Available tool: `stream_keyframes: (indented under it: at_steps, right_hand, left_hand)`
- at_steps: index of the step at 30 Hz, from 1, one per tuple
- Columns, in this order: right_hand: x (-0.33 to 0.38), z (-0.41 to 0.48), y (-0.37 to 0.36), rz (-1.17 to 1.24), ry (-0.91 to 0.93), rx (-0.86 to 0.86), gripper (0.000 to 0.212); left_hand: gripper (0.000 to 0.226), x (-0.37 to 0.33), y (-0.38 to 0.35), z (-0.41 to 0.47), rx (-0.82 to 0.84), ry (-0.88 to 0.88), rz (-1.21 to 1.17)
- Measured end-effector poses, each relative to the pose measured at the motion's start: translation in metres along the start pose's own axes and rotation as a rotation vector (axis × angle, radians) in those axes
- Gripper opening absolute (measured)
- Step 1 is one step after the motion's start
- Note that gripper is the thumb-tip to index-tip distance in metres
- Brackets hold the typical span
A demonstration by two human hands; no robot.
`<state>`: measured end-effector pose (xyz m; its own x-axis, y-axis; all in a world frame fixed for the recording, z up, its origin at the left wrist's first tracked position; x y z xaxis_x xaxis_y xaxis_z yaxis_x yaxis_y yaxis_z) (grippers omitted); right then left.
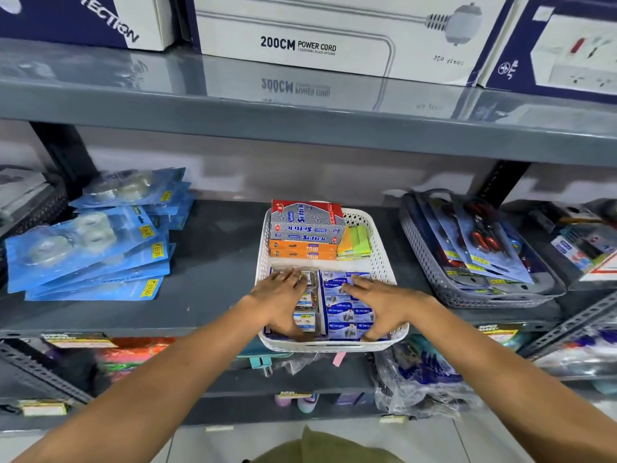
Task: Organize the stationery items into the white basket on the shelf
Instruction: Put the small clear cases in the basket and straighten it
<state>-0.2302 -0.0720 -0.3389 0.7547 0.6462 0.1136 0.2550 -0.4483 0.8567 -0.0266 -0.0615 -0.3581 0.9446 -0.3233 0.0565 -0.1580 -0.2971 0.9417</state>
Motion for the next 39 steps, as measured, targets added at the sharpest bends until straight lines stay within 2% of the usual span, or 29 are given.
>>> stream_keyframes:
  at_steps: [8, 21, 23, 25, 28, 30, 32, 33, 35, 36, 39]
  right_hand:
    - [0.0, 0.007, -0.006, -0.014, -0.023, -0.094, 0.112]
    - [-0.009, 0.025, 0.011, 0.002, -0.096, -0.068, 0.109]
    - [-0.01, 0.023, 0.011, 0.045, -0.082, -0.071, 0.108]
    - [-0.012, 0.016, 0.017, 0.159, -0.044, -0.147, 0.104]
    - [-0.015, -0.008, 0.022, 0.475, 0.011, -0.513, 0.087]
    - [-0.018, -0.028, 0.009, 0.812, -0.021, -0.847, 0.064]
    - [-0.019, -0.044, -0.017, 1.211, -0.06, -1.132, 0.041]
    - [-0.017, -0.049, -0.03, 1.395, -0.086, -1.218, 0.033]
    - [-0.009, -0.051, -0.05, 1.655, -0.119, -1.252, 0.027]
    - [-0.003, -0.049, -0.056, 1.748, -0.08, -1.231, 0.03]
    - [0.014, -0.041, -0.057, 1.785, 0.073, -1.172, 0.043]
  left_hand:
    - [0.141, 0.001, 0.006, 0.009, 0.006, 0.02, 0.011]
    - [0.137, 0.009, 0.011, 0.028, 0.043, 0.068, -0.031]
    - [0.136, 0.009, 0.013, 0.026, 0.02, 0.06, -0.051]
    - [0.131, 0.013, 0.018, 0.018, -0.081, 0.053, -0.1]
    - [0.106, 0.027, 0.024, -0.006, -0.368, 0.063, -0.405]
    - [0.082, 0.04, 0.014, -0.028, -0.518, 0.123, -0.832]
    - [0.072, 0.045, -0.01, -0.047, -0.475, 0.252, -1.447]
    - [0.068, 0.041, -0.024, -0.054, -0.424, 0.272, -1.684]
    - [0.054, 0.025, -0.041, -0.062, -0.38, 0.2, -1.874]
    - [0.05, 0.016, -0.047, -0.065, -0.385, 0.159, -1.927]
    - [0.048, 0.0, -0.053, -0.068, -0.423, 0.145, -2.045]
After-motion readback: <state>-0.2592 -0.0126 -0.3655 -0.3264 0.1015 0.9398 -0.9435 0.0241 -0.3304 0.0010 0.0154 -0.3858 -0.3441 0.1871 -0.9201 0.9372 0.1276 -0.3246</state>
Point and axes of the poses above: each hand's wrist, its own z-axis towards the middle knuckle, its own y-axis out of the back of the hand, x = y × z, the point moved 4 cm from there along z, towards the middle knuckle, and after that the axes turned 9 degrees about y, right-handed, at the moved point
